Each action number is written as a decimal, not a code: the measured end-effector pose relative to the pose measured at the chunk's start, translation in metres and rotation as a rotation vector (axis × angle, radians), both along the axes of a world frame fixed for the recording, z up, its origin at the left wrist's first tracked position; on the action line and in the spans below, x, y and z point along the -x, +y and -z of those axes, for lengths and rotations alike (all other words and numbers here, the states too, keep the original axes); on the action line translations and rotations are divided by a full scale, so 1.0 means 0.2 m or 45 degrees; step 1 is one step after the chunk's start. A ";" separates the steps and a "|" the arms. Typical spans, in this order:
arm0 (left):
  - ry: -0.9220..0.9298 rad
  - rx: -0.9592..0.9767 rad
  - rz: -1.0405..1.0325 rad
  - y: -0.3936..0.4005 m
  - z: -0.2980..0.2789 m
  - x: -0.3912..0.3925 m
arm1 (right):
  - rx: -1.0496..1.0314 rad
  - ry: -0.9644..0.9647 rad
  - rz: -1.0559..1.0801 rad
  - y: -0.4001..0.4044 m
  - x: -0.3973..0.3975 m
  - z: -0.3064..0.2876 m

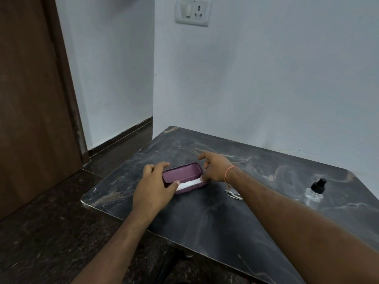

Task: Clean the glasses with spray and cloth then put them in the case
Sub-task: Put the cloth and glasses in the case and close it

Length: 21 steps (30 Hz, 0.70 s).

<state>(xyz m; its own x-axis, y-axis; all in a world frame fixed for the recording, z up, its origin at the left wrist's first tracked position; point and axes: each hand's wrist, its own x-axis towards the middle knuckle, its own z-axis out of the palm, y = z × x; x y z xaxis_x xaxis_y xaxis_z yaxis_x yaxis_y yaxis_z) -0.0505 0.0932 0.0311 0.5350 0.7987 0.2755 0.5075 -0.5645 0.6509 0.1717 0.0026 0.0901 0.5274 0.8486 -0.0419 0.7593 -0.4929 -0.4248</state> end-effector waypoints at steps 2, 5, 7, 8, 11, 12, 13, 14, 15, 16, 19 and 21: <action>-0.044 0.010 0.020 0.00 0.01 0.01 | -0.062 0.071 0.025 -0.05 -0.02 0.01; -0.081 0.042 0.051 -0.01 0.04 0.03 | -0.172 0.103 0.064 -0.13 -0.04 0.00; -0.097 0.048 0.080 -0.01 0.05 0.04 | -0.243 0.088 0.085 -0.20 -0.06 -0.01; -0.093 0.041 0.093 -0.01 0.05 0.04 | -0.265 0.075 0.096 -0.25 -0.07 -0.02; -0.070 0.025 0.136 -0.01 0.05 0.03 | -0.244 -0.034 0.116 -0.39 -0.10 -0.03; -0.066 0.032 0.149 -0.01 0.05 0.03 | -0.216 -0.077 0.117 -0.45 -0.11 -0.03; -0.063 0.043 0.158 -0.01 0.05 0.02 | -0.182 -0.117 0.116 -0.50 -0.11 -0.03; -0.057 0.057 0.164 -0.01 0.04 0.02 | -0.140 -0.153 0.119 -0.56 -0.11 -0.03; -0.049 0.068 0.167 0.00 0.04 0.02 | -0.097 -0.188 0.127 -0.62 -0.10 -0.03; -0.042 0.070 0.172 0.00 0.05 0.02 | -0.061 -0.217 0.143 -0.67 -0.09 -0.03; -0.003 0.056 0.178 0.00 0.06 0.02 | -0.004 -0.280 0.173 -0.79 -0.07 -0.03; 0.019 0.069 0.173 0.00 0.05 0.02 | 0.033 -0.357 0.184 -0.84 -0.05 -0.02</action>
<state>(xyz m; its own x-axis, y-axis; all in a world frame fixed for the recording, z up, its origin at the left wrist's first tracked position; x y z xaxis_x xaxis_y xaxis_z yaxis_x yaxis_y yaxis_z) -0.0536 0.0934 0.0202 0.6429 0.7320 0.2254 0.4387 -0.5932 0.6751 0.1814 -0.1656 0.0944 0.6363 0.7647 0.1016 0.7665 -0.6119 -0.1949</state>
